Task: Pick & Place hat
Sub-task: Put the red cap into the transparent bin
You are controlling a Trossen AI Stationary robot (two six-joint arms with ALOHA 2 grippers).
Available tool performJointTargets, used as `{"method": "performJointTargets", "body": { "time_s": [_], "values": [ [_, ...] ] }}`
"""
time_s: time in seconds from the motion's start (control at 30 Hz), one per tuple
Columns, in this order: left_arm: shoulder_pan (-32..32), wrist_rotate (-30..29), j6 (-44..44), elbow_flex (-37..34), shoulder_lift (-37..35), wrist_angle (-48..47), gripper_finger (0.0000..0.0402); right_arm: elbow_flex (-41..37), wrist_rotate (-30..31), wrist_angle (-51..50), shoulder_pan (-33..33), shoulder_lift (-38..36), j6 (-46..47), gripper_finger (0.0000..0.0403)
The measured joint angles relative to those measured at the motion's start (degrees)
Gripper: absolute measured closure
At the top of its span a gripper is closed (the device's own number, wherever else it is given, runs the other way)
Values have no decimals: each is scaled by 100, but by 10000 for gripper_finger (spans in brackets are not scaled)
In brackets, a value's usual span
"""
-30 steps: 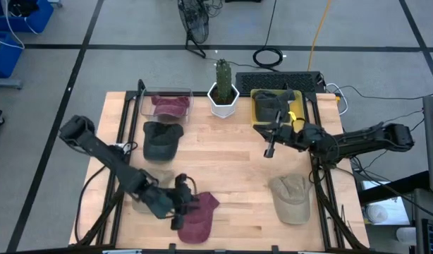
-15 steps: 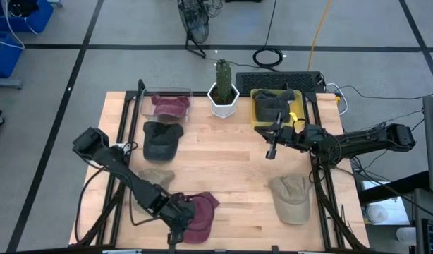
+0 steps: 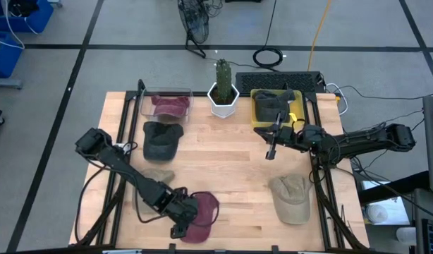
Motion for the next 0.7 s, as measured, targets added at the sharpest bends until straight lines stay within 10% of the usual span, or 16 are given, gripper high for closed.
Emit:
{"method": "performJointTargets", "body": {
  "time_s": [0.7],
  "values": [
    [-336, -849, 101, -14, 371, 123, 237, 0, -15, -286, 0, 1, 260, 399]
  ]
}}
